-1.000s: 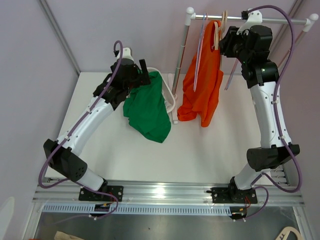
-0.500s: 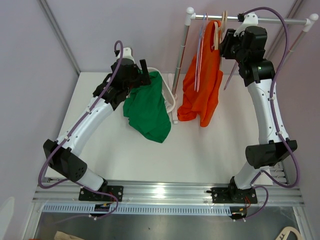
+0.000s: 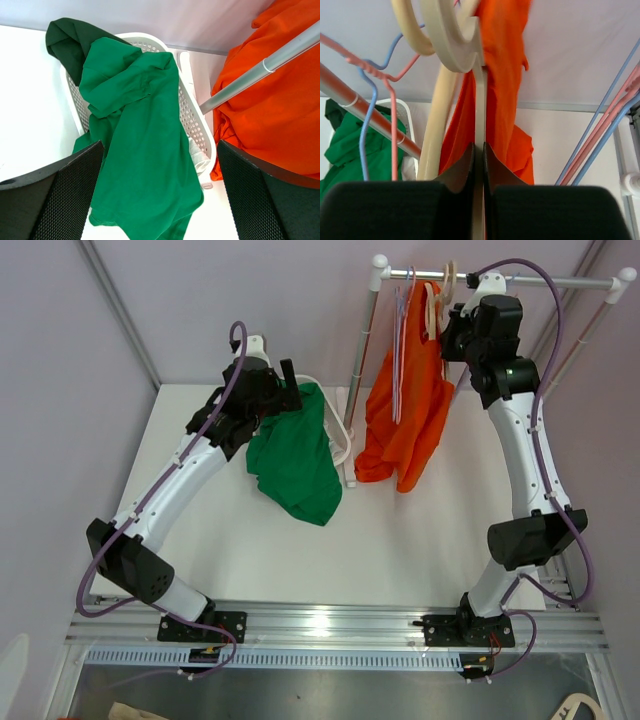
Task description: Remove the t-shirt from the hanger
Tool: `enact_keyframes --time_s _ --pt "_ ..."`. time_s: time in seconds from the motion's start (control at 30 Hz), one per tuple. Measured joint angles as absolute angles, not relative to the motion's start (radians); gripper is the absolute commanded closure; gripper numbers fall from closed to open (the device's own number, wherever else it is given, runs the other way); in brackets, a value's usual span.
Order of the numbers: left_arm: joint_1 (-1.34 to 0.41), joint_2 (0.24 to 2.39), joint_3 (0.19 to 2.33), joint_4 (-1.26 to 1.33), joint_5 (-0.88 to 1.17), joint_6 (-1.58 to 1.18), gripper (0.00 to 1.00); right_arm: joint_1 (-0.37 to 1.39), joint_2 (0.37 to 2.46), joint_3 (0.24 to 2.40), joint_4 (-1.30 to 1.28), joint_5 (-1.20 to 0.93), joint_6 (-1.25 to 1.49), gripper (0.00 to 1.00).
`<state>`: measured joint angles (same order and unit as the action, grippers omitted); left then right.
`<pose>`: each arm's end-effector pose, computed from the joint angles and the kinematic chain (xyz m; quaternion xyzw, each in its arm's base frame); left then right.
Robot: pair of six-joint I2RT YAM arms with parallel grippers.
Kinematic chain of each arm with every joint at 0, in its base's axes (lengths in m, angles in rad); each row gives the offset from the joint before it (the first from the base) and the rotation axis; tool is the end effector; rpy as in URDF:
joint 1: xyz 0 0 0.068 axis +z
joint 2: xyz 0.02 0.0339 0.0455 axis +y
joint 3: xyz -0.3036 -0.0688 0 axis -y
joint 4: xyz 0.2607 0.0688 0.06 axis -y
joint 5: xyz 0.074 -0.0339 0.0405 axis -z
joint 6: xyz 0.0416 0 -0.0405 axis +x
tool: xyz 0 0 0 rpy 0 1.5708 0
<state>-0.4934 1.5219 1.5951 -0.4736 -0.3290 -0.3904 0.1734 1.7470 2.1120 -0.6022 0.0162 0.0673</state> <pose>0.3280 -0.1611 0.4515 -0.0480 0.8259 -0.1096 0.5509 0.4017 0.0697 0.5343 -0.0367 0.7849 0.0679 0.6147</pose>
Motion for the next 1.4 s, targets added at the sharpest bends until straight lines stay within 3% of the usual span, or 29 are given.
enact_keyframes --time_s 0.8,1.37,1.4 --pt "-0.498 1.509 1.595 -0.474 -0.329 -0.372 0.00 0.171 1.784 2.283 -0.668 0.165 0.033 1.00" --pt "-0.515 1.466 1.581 -0.467 -0.336 -0.357 0.00 0.171 1.726 2.163 -0.636 0.214 0.033 1.00" --pt "-0.515 1.466 1.580 -0.466 -0.337 -0.357 0.01 0.171 1.726 2.154 -0.633 0.214 0.033 0.94"
